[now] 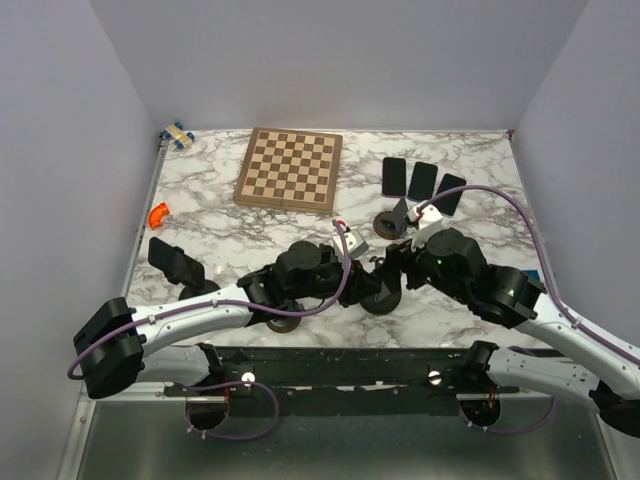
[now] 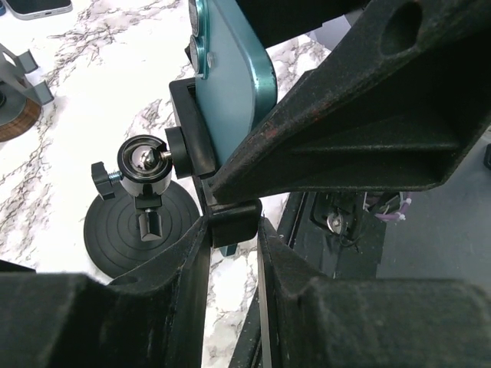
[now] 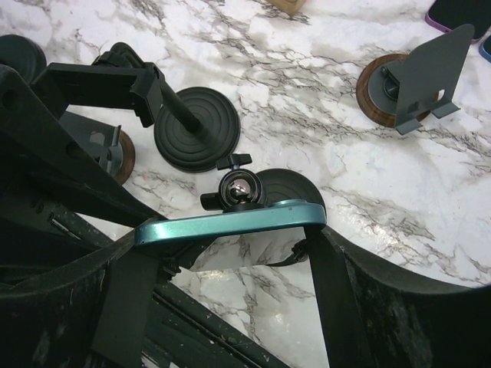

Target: Remove the phone from the phone stand

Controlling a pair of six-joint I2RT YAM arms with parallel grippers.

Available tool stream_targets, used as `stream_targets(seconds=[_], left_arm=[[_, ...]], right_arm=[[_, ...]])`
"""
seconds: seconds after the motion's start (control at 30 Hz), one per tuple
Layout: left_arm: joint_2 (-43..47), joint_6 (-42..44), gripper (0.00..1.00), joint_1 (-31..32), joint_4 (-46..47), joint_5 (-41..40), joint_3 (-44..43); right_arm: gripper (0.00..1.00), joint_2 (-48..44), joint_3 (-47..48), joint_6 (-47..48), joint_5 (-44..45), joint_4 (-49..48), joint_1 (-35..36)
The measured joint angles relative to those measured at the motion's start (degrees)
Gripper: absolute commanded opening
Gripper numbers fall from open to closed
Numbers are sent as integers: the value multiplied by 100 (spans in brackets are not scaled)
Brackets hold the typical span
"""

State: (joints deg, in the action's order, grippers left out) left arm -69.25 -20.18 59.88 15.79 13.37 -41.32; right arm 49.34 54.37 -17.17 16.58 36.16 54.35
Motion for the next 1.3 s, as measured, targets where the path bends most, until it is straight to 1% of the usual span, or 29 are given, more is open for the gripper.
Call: stream_targets(seconds=[0.13, 0.17, 0.2, 0.27, 0.33, 0.4, 0.47, 0.53, 0.57, 0.6, 0.63, 0.73, 0.8, 0.9, 1.07, 1.3], left_arm=[[2, 42, 0, 2, 35, -2, 0], [2, 66, 7, 2, 35, -26, 0], [2, 92, 21, 9, 31, -90, -2], [4, 151, 41, 35, -11, -245, -4], [15, 195, 58, 57, -98, -378, -4], [26, 245, 67, 61, -173, -535, -13], [48, 256, 70, 61, -203, -675, -20], [57, 264, 75, 57, -208, -765, -26], [57, 267, 81, 57, -208, -782, -28], [57, 269, 88, 57, -208, -785, -33], [57, 267, 92, 57, -208, -787, -35], [48, 284, 93, 57, -208, -780, -68], [0, 284, 91, 57, -212, -776, -142], [-83, 280, 84, 57, -173, -769, -205], [-313, 284, 67, 57, -192, -730, -289], [-466, 295, 57, 57, -192, -730, -365]], right_arm=[[1, -66, -20, -72, 138, 9, -4], [1, -44, -15, -177, 229, 17, 2], [1, -17, -11, -282, 295, 22, 2], [0, 63, 0, -457, 385, 28, 4], [1, 168, 15, -601, 442, 39, 7], [1, 269, 61, -730, 551, 44, 7], [1, 321, 92, -789, 682, 46, 0], [1, 354, 98, -815, 791, 59, 0], [1, 372, 105, -831, 815, 59, -2], [1, 391, 114, -835, 833, 59, -4], [1, 417, 131, -844, 844, 59, -4], [1, 498, 184, -868, 885, 59, -4], [1, 501, 184, -898, 907, 59, -4], [1, 501, 184, -935, 909, 57, -4], [1, 514, 184, -942, 911, 55, -4], [1, 514, 184, -979, 911, 52, -4]])
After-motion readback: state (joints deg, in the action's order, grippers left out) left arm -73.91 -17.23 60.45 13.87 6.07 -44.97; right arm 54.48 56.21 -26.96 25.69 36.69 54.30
